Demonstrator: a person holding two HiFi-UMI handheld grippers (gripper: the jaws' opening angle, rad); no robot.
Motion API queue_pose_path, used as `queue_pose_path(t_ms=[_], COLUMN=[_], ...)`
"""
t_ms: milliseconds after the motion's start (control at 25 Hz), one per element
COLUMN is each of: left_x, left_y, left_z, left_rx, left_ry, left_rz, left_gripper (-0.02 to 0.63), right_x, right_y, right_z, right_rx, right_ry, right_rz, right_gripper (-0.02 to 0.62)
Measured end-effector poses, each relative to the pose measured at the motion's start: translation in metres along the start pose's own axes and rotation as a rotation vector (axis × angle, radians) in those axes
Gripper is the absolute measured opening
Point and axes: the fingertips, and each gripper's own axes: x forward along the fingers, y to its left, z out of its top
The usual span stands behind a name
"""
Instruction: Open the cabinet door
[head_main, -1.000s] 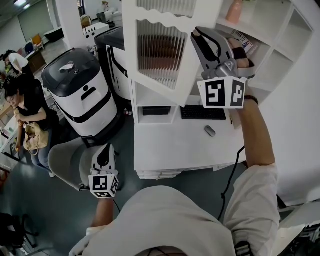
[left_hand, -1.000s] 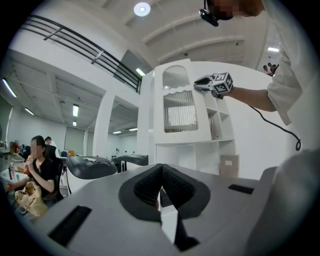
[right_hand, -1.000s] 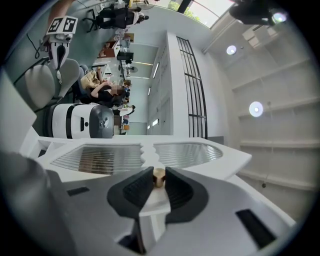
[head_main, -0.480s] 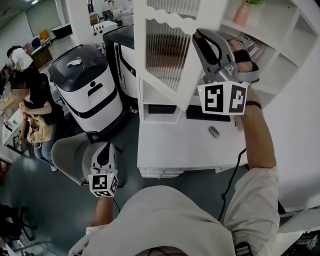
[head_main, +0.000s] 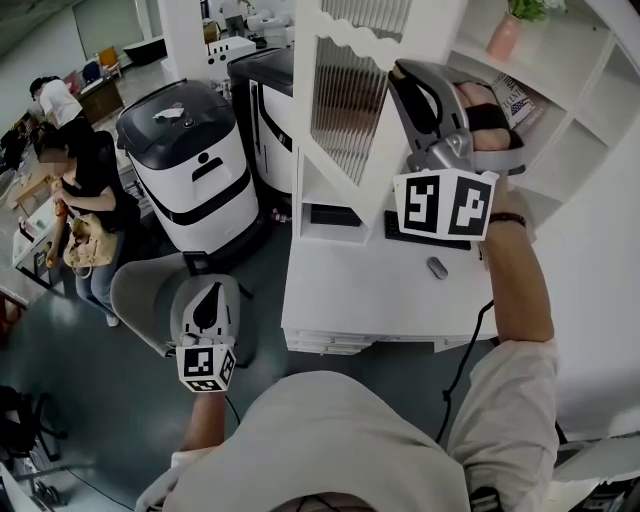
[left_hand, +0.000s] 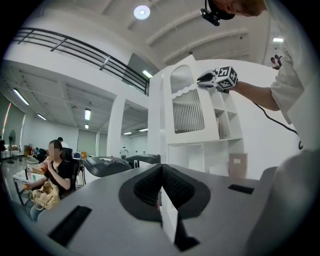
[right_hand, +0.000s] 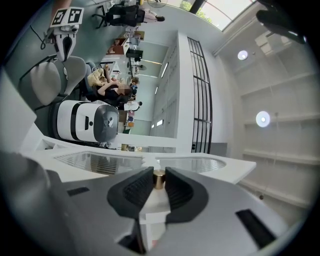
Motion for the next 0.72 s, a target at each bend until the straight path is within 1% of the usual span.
queue_pose_path(t_ms=[280, 720], left_x=[-0.016, -0.040], left_y=[0.015, 0.033], left_z=[-0.002, -0.004], left_rx=[-0.004, -0.016], left_ry=[-0.003, -0.015], left_rz=[0.040, 0.090], left_gripper=[-0.002, -0.002], right_x=[0.004, 0.008], right_y=[0.004, 0.006], right_z=[0.019, 0.047], right_rx=[-0.061, -0.095], right_ry=[0.047, 0.122], right_rz=[0.003, 0.036], right_gripper=[0.075, 0.075])
